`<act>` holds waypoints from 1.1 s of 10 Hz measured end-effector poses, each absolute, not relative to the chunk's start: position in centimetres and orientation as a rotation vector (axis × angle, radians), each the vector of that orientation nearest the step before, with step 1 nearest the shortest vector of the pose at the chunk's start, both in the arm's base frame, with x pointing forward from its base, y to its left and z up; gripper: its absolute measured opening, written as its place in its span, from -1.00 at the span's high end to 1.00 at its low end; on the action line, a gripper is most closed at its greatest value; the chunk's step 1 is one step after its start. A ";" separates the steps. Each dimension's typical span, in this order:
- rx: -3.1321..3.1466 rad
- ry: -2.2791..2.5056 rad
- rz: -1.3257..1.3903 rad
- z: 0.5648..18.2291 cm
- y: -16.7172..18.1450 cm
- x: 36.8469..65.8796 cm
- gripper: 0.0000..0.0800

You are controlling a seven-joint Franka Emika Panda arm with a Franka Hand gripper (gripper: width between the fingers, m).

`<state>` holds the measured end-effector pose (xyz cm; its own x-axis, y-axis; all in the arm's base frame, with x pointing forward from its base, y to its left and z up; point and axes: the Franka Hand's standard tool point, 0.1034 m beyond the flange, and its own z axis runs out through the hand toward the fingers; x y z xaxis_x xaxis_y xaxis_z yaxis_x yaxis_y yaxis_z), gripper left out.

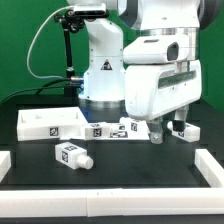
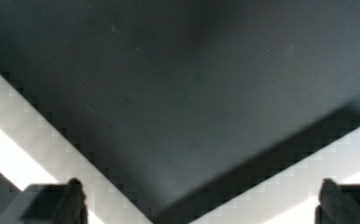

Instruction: Assemble one leg

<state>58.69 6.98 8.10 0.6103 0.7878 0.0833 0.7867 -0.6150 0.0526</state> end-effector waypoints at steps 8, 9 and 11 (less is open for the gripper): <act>2.827 1.309 0.115 8.6 2.8 55.9 -0.62; 2.836 1.258 0.106 9.5 0.7 54.2 -0.62; 2.862 1.166 0.079 10.8 -2.4 52.7 -0.62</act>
Offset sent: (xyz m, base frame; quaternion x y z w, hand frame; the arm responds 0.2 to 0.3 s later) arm 0.0000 0.0000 0.0000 0.0000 0.0000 0.0000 1.0000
